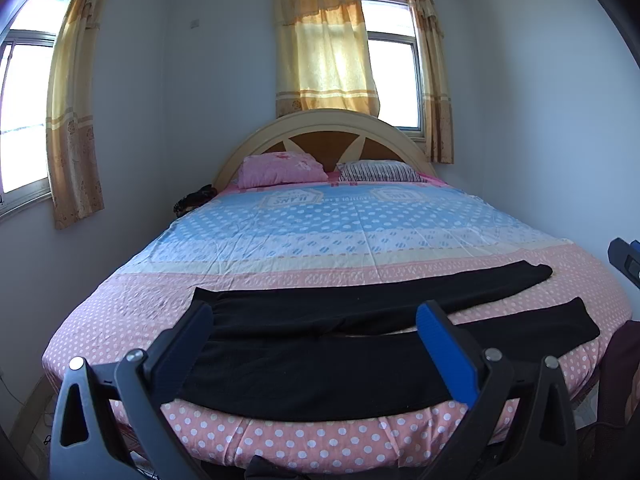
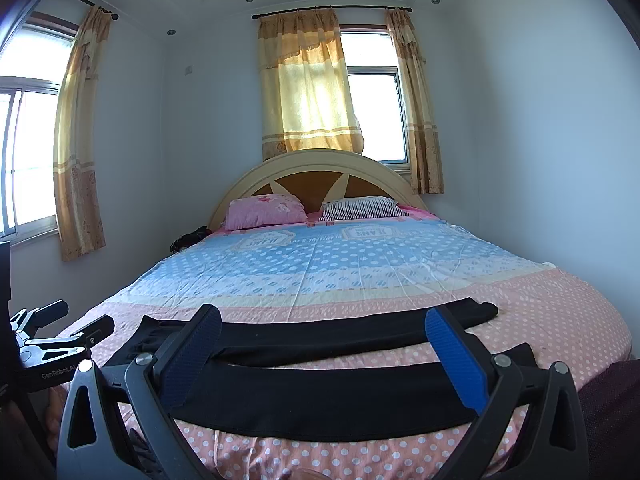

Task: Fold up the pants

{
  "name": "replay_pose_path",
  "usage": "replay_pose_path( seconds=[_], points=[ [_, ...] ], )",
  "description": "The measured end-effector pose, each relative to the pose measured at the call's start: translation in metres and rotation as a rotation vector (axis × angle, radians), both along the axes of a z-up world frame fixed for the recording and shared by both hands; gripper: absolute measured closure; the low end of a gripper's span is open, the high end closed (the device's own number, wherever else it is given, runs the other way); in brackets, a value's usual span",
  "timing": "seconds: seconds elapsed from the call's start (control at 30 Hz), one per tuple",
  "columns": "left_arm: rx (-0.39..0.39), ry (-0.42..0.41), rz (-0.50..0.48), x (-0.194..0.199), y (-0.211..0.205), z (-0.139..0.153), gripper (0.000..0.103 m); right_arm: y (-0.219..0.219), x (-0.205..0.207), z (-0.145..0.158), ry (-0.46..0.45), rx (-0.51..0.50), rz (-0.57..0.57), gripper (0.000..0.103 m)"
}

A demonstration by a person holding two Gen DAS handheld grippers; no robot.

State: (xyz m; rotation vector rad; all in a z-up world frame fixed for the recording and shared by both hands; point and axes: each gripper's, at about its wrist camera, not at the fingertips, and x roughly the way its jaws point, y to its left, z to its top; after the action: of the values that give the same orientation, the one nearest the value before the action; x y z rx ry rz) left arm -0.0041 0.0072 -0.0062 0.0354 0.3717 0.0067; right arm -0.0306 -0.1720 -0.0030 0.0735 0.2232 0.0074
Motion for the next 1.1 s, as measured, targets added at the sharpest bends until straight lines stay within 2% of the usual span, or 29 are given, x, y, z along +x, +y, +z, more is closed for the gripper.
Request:
replay_pose_path(
  seconds=[1.1],
  points=[
    [-0.005,-0.005,0.008,0.0001,0.0031,0.0037,0.0,-0.005,0.0032,-0.0015,0.008,0.011,-0.006,0.001]
  ],
)
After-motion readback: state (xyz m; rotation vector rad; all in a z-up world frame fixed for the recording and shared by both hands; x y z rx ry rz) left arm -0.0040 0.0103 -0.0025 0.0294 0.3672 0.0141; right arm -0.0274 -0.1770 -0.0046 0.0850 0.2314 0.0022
